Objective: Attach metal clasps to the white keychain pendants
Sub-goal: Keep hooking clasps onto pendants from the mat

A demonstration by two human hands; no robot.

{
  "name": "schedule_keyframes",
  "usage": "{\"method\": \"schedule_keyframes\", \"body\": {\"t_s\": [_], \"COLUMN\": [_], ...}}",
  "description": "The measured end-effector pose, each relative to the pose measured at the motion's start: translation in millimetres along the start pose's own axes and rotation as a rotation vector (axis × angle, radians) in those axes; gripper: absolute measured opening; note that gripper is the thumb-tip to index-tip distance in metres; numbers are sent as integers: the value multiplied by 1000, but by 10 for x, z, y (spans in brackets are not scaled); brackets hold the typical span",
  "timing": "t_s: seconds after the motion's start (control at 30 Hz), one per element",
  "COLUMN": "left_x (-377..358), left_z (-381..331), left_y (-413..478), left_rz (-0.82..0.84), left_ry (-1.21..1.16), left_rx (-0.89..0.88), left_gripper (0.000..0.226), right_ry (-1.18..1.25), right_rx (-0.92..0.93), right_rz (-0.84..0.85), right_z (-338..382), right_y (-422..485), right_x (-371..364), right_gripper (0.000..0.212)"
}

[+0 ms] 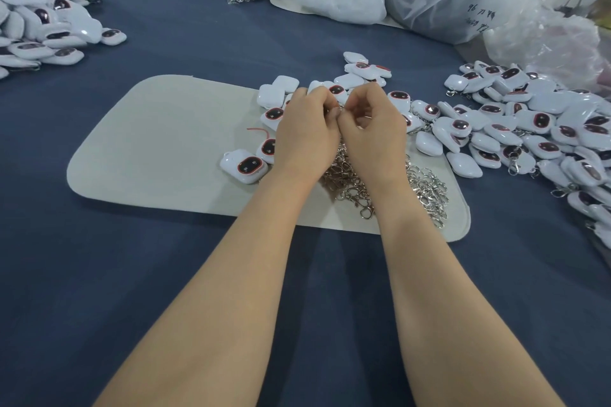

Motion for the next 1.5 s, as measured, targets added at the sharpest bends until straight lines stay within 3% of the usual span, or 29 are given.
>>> {"method": "schedule_keyframes", "body": {"t_s": [0.3, 0.47, 0.57, 0.7, 1.5], "left_x": [-29, 10, 19, 44, 19], "left_z": [-2, -65, -80, -91, -18], "left_y": [9, -31, -20, -30, 17], "left_rz": [27, 18, 71, 107, 70], "left_ry": [-75, -315, -449, -528, -428], "left_rx": [-28, 35, 147, 156, 132], "left_gripper": [11, 31, 26, 16, 17], "right_ry": [63, 81, 69, 47, -43], "right_rx": [-73, -111, -132, -132, -56], "right_rz": [-78, -181, -231, -237, -146], "right_z": [-13, -43, -73, -82, -44], "right_y": [4, 25, 32, 30, 31], "right_x": [19, 62, 84, 86, 66], "right_gripper": [17, 27, 19, 22, 14]}}
Point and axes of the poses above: each hand's wrist, its own y-axis towards the middle knuckle, its own x-axis out of the back of the hand, z = x × y, the point moved 1 cm from there along y, towards the middle knuckle, and after that the axes turned 9 degrees about z, right-handed, at the moved point
